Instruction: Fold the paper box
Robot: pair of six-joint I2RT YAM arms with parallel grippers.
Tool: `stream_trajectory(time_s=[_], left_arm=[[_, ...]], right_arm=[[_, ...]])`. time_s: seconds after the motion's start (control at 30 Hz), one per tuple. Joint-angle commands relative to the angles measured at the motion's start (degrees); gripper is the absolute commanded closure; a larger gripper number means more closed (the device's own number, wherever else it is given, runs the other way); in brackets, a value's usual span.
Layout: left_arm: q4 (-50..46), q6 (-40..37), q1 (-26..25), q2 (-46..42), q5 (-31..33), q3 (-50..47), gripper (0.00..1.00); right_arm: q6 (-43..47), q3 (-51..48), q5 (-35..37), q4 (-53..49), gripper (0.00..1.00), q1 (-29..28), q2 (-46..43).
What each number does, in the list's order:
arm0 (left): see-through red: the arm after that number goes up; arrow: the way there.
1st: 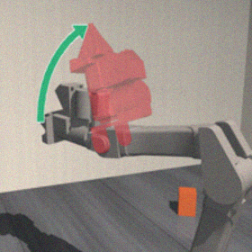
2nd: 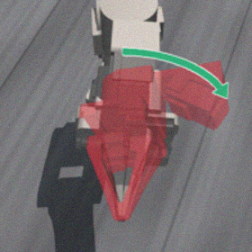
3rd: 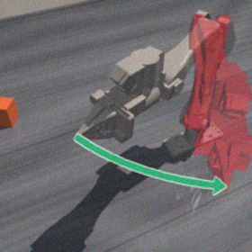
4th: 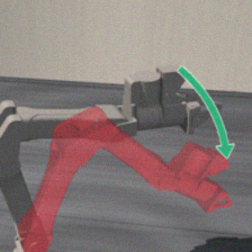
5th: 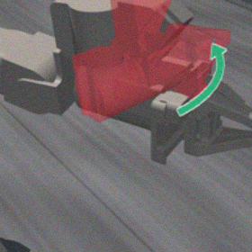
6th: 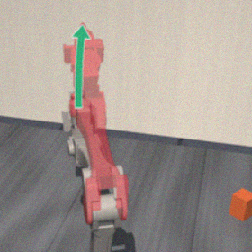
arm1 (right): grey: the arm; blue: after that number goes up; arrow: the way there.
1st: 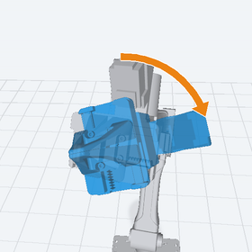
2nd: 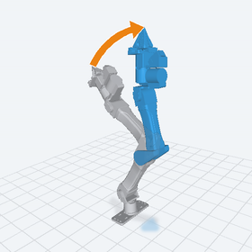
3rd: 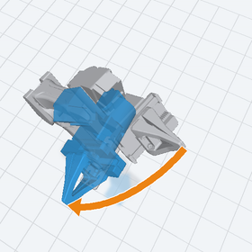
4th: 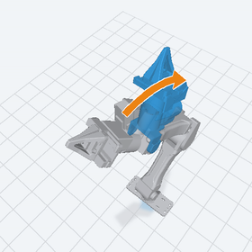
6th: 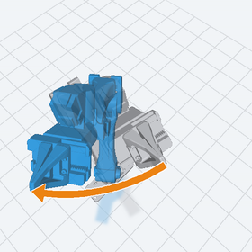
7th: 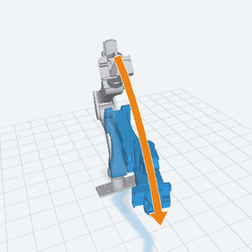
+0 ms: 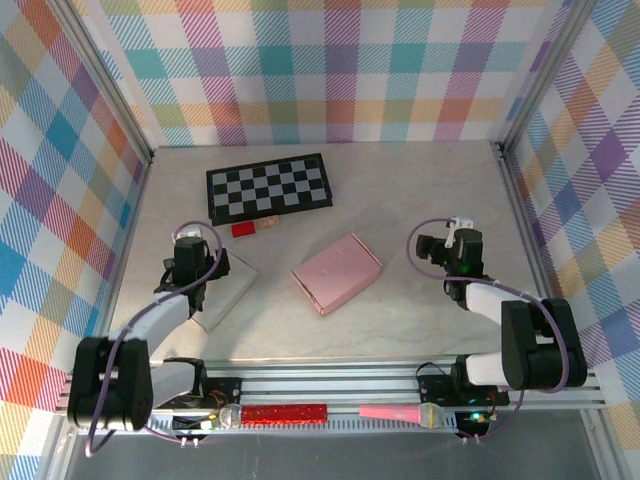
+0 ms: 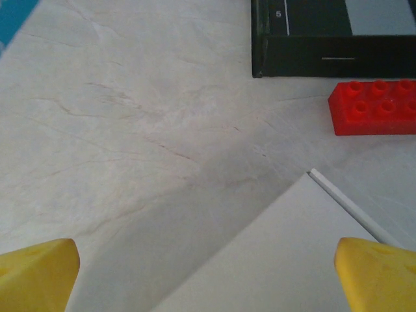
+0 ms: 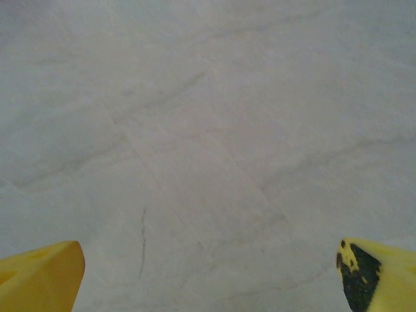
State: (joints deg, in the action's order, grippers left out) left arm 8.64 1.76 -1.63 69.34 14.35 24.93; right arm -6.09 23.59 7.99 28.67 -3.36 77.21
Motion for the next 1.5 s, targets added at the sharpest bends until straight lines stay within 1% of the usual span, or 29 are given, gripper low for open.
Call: stream_trajectory(time_s=[0.0,0.1,0.17,0.2,0.27,0.3,0.37,0.4,0.43,0.47,0.53,0.6,0.63,0.67,0.77,0.83,0.9,0.97,1.03,1.07,1.1,1.17,1.2,1.23,1.27,1.3,1.33,1.37,1.47], left_arm=[[11.44,-3.57,2.11,4.5,-7.13,1.04,0.0],[15.59,-4.15,3.35,9.59,-10.09,3.36,0.0],[18.33,-4.82,3.9,13.12,-12.4,5.11,0.0],[18.52,-5.25,4.0,14.52,-12.88,6.19,0.0],[14.73,-5.1,5.02,16.75,-15.73,9.33,0.0],[15.09,-5.1,5.29,16.59,-16.39,9.06,0.0],[18.13,-5.77,5.36,14.46,-17.61,6.18,0.0],[20.0,-5.89,5.36,12.93,-17.87,4.37,0.0],[22.94,-5.66,5.28,11.08,-17.18,1.89,0.0],[25.36,-5.1,4.94,9.67,-14.93,0.0,0.0],[26.89,-4.37,4.56,8.83,-11.42,-1.19,0.0],[26.07,-3.96,3.16,9.4,-6.83,-0.47,0.0],[24.3,-4.17,2.14,10.54,-4.33,0.94,0.0],[21.86,-4.51,1.51,12.27,-3.31,3.12,0.0],[13.76,-5.88,1.43,17.55,-6.11,10.31,0.0],[11.95,-5.13,1.81,18.63,-5.93,11.93,0.0],[14.2,-4.76,2.27,17.31,-6.66,10.15,0.0],[17.32,-2.48,2.33,14.68,-6.55,6.66,0.0],[24.32,0.38,1.86,13.29,-9.94,3.2,0.0],[26.47,0.43,0.66,13.45,-9.86,2.37,0.0],[24.0,-1.09,-1.9,13.37,-7.06,3.27,0.0],[21.79,-3.68,-4.43,14.67,-6.28,5.16,0.0],[21.99,-5.35,-5.28,15.45,-6.31,5.76,0.0],[24.64,-7.43,-6.11,16.41,-6.59,5.39,0.0],[30.95,-7.64,-5.94,18.46,-6.25,3.55,0.0],[31.85,-5.38,-4.4,18.59,-6.31,2.22,0.0],[35.22,-3.26,-1.9,19.8,-9.41,0.42,0.0],[42.43,-2.58,-1.13,21.59,-9.82,-1.87,0.0],[42.6,-1.91,-1.38,20.94,-7.39,-2.28,0.0]], right_arm=[[2.31,0.12,-4.89,5.09,0.01,0.7,-0.53],[5.55,3.11,-5.97,4.83,0.01,0.94,3.06],[5.73,3.3,-7.62,10.36,0.01,2.26,7.35],[5.0,3.19,-9.0,11.83,0.01,3.26,9.11],[4.53,2.34,-10.22,13.35,0.01,4.14,9.34],[4.59,1.58,-10.1,15.2,0.01,4.06,9.63],[4.06,-1.78,-8.71,22.35,0.01,3.98,10.56],[3.54,-2.4,-7.5,22.41,0.01,4.06,10.02],[3.23,-2.97,-6.69,23.75,0.01,4.01,10.14],[3.18,-2.83,-6.55,23.31,0.01,4.02,10.16],[3.11,-2.28,-5.7,22.64,0.01,3.83,10.34],[3.01,-1.86,-4.98,21.94,0.01,3.63,10.4],[3.01,-1.44,-4.21,20.99,0.01,3.41,10.33],[3.1,-1.53,-3.95,21.19,0.01,3.35,10.46],[3.1,-1.6,-3.95,21.28,0.01,3.27,10.31],[3.1,-1.62,-3.96,21.3,0.01,3.24,10.3],[3.12,-1.55,-3.95,21.26,0.01,3.23,10.42],[3.05,-1.62,-3.93,21.26,0.01,3.3,10.32],[3.1,-1.6,-3.92,21.26,0.01,3.27,10.33],[3.11,-1.58,-3.95,21.26,0.01,3.33,10.4],[3.1,-1.49,-3.94,21.15,0.01,3.25,10.39],[3.11,-1.53,-3.9,21.17,0.01,3.26,10.42],[3.1,-1.49,-3.86,21.09,0.01,3.26,10.37],[3.1,-1.45,-3.86,21.08,0.01,3.21,10.42],[3.11,-1.44,-3.8,21.08,0.01,3.23,10.35],[3.11,-1.45,-3.77,21.03,0.01,3.22,10.42],[3.1,-1.45,-3.72,21.02,0.01,3.22,10.34],[3.14,-1.45,-3.66,21.07,0.01,3.22,10.4],[3.15,-1.3,-3.47,20.91,0.01,3.16,10.43]])
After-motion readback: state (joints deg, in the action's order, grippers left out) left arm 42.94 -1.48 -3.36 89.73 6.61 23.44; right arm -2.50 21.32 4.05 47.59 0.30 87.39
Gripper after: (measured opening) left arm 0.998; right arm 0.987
